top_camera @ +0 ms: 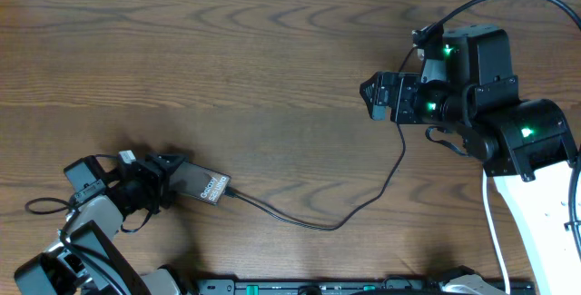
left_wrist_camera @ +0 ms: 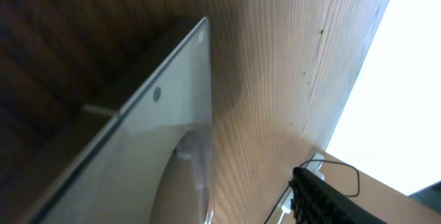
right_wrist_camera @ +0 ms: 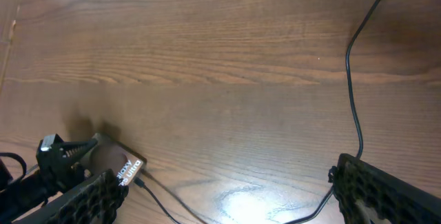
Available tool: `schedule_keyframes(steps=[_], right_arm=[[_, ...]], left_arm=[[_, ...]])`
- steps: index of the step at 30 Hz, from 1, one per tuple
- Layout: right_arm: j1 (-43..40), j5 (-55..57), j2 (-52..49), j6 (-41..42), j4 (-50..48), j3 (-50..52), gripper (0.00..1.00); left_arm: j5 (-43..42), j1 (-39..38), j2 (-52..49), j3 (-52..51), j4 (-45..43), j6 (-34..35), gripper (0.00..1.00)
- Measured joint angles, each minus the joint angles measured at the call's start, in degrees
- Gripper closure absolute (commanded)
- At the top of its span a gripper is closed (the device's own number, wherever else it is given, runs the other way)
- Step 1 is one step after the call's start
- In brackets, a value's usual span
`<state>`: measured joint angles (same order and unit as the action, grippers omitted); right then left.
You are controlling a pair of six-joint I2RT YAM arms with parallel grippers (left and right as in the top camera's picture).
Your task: Plug charger to phone and switch on socket
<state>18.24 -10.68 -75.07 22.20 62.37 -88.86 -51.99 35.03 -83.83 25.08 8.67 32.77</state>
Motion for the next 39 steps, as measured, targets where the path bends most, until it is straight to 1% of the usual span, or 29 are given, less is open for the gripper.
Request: schedule_keyframes(steps=[7,8,10,15,18,23,29,39], right_arm=[[0.00,0.00,0.00,0.00,0.00,0.00,0.04],[0.00,0.00,0.00,0.00,0.00,0.00,0.04],[0.00,0.00,0.00,0.00,0.00,0.00,0.04],[0.00,0.00,0.00,0.00,0.02,0.00,0.05],[0.00,0.00,0.00,0.00,0.00,0.00,0.04],[0.00,0.00,0.00,0.00,0.02,0.00,0.05],[0.00,0.00,0.00,0.00,0.02,0.00,0.04],[0.00,0.00,0.00,0.00,0.04,0.00,0.05]], left_arm=[[0.42,0.00,0.37,0.57,2.58,-0.02,0.26],[0.48,0.00,0.37,0.68,2.91,-0.02,0.23],[0.85,0.00,0.39,1.01,3.98,0.26,0.22],[2.73,-0.07,0.94,2.05,7.17,0.44,0.21],[3.91,-0.22,1.03,2.69,8.55,0.66,0.18],[5.53,-0.33,1.07,4.02,10.97,1.09,0.17],[9.81,-0.35,1.05,6.36,15.41,1.73,0.17],[11.23,-0.37,1.07,6.95,16.24,1.95,0.17]])
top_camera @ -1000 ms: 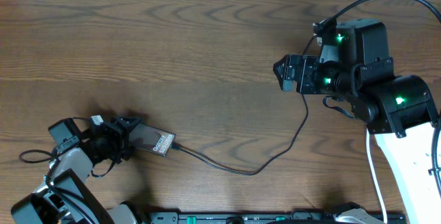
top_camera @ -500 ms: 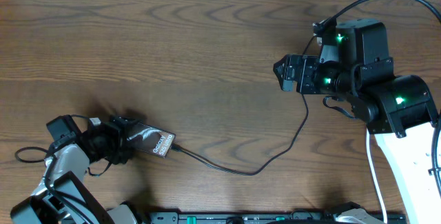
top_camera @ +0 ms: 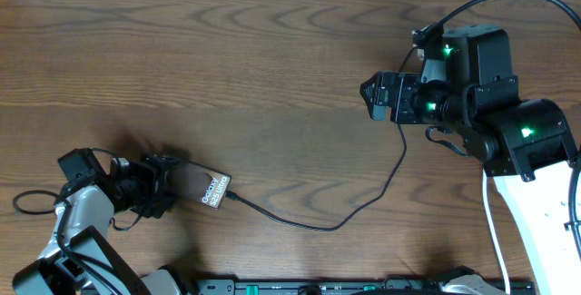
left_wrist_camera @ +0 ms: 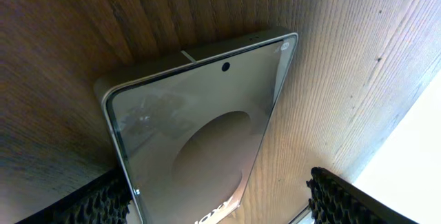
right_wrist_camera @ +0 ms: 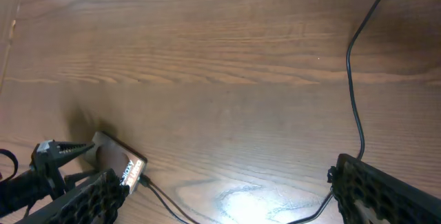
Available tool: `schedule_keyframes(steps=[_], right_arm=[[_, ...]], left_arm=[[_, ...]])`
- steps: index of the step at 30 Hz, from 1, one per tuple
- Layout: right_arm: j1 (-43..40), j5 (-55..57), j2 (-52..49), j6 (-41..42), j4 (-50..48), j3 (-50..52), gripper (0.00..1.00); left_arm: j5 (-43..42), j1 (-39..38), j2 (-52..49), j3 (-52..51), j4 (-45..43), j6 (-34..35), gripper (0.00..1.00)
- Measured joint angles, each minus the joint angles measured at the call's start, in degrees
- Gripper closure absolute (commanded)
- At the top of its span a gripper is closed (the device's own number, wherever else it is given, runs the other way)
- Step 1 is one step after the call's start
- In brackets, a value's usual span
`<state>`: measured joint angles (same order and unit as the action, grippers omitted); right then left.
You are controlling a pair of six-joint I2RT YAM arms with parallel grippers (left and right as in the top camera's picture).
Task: Plug charger to phone and switch on socket
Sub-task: 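Open the left gripper and release the phone flat on the table, then lift the left gripper up off the phone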
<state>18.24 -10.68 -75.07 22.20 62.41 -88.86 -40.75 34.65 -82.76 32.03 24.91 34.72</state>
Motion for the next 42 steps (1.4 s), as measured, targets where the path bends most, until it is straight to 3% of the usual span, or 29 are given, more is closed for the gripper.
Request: schedule_keyframes(steps=[11,26,42], right_arm=[[0.00,0.00,0.00,0.00,0.00,0.00,0.05],[0.00,0.00,0.00,-0.02,0.00,0.00,0.05],[0.00,1.99,0.00,-0.04,1.05,0.00,0.01]], left_arm=[[9.27,0.02,-0.50,4.13,7.23,-0.11,0.16],[15.39,0.07,0.09,7.04,11.04,-0.24,0.16],[13.44,-1.73,6.38,26.80,22.47,-0.44,0.15]])
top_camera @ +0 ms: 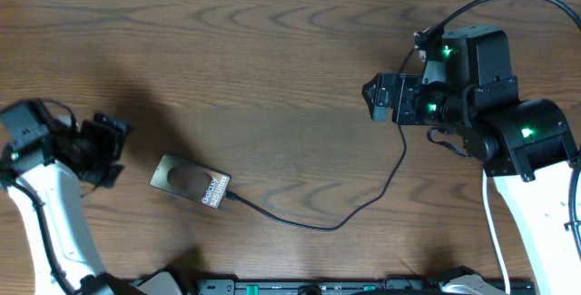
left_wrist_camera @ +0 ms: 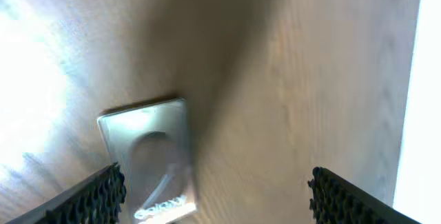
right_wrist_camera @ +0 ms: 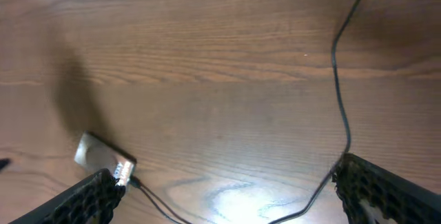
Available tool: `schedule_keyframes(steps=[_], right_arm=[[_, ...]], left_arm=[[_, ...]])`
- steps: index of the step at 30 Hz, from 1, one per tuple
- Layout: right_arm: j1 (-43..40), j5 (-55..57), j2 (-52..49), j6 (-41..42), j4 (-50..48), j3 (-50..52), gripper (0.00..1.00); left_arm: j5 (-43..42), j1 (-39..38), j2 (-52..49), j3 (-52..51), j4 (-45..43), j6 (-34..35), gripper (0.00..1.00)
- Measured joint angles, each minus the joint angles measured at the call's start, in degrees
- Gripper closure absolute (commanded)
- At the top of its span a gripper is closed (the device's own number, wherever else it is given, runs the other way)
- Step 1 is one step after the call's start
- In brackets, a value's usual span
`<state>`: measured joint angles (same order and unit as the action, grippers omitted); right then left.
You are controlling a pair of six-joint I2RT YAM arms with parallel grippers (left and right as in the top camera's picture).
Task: Plug charger to phone and switch on socket
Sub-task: 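Lift the left gripper up off the phone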
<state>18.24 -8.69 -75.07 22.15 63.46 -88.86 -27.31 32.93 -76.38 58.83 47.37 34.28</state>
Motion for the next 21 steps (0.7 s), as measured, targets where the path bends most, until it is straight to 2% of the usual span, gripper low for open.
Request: schedule_keyframes(steps=[4,10,21], right_arm=[[0.00,1.29,0.00,-0.26,0.92,0.00,0.01],[0.00,4.48,0.00,-0.52,3.04,0.00,0.01],[-0.04,15.87,0.00,0.00,6.71,0.00,0.01]], left_arm=[[5.07,-7.78,0.04,9.88,6.12,-0.20,0.15],[15.54,-23.76,0.31,21.75,9.79,0.00,0.15],[33.07,-45.03,0.42,23.21,10.69,3.08,0.15]])
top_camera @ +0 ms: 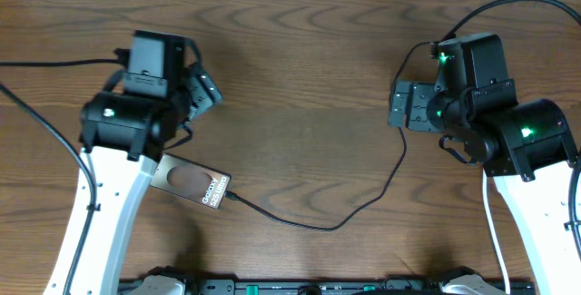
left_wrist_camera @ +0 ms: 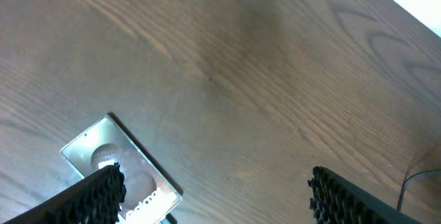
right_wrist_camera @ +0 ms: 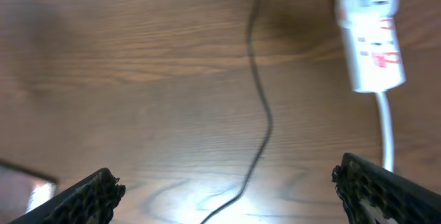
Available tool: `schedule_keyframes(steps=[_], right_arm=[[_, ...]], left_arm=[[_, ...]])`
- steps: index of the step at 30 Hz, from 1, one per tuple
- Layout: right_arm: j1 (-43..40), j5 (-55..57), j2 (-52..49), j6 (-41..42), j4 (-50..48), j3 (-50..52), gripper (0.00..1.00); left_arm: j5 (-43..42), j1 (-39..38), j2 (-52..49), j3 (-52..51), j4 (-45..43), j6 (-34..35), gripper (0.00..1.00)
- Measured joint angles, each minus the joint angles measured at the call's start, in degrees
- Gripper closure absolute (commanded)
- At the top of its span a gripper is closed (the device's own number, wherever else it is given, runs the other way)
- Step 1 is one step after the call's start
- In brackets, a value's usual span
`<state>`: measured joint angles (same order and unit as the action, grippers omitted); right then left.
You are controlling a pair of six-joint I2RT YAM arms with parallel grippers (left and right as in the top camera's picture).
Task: Plug charger to phone and switch on socket
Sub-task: 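Lift the left gripper up off the phone, then move the right gripper over the white power strip's switch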
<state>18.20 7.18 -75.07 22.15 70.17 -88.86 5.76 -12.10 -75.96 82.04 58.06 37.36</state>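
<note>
The dark phone (top_camera: 189, 181) lies flat at the lower left of the table, and the left wrist view shows it (left_wrist_camera: 118, 163) by the left finger. A black charger cable (top_camera: 363, 200) is plugged into its right end and runs up toward the right arm. My left gripper (top_camera: 205, 91) hangs open above the table behind the phone (left_wrist_camera: 213, 186), holding nothing. My right gripper (top_camera: 402, 106) is open too (right_wrist_camera: 227, 186), over the cable (right_wrist_camera: 259, 93). The white socket strip (right_wrist_camera: 368, 38) shows at the upper right of the right wrist view.
A white lead (right_wrist_camera: 386, 124) leaves the socket strip toward the table's near edge. A black rail (top_camera: 318, 288) runs along the near edge. The table's back edge meets a white wall.
My left arm has moved from the far left edge to a raised spot behind the phone. The right gripper has shifted right, and its view now takes in the socket strip. The phone stays put.
My left gripper was close around the phone's left end with the cable plugged in. Then it sat slightly further left, open, and later stood clear at the table's left edge. Now it hangs behind the phone. The right arm held still until just now.
</note>
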Motion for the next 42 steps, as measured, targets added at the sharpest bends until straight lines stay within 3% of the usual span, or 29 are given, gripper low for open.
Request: schedule_keyframes(steps=[5,12,19,25,34,42], right_arm=[[-2.64,3.98,-0.04,0.96,0.46,0.00,0.01],[-16.92,3.87,-0.09,-1.40,-1.03,0.00,0.01],[-34.69,-8.96,-3.39,-10.56,-4.90,-0.02,0.01],[-45.53,-24.76,-15.63,-20.28,-6.32,-0.13,0.01],[-48.28,-34.75,-34.80,-31.56,-5.75,-5.92,0.01],[-48.22,-35.67,-38.58,-34.73,-10.56,-12.98,0.01]], left_arm=[[3.08,-2.71,-0.02,0.00,-1.07,0.35,0.15],[4.11,-2.75,-0.04,0.00,-1.07,0.35,0.15],[4.74,-2.75,-0.04,0.00,-1.07,0.35,0.15],[4.92,-2.75,-0.04,0.00,-1.07,0.35,0.15],[4.92,-2.75,-0.04,0.00,-1.07,0.35,0.15],[4.92,-2.75,-0.04,0.00,-1.03,0.35,0.15]])
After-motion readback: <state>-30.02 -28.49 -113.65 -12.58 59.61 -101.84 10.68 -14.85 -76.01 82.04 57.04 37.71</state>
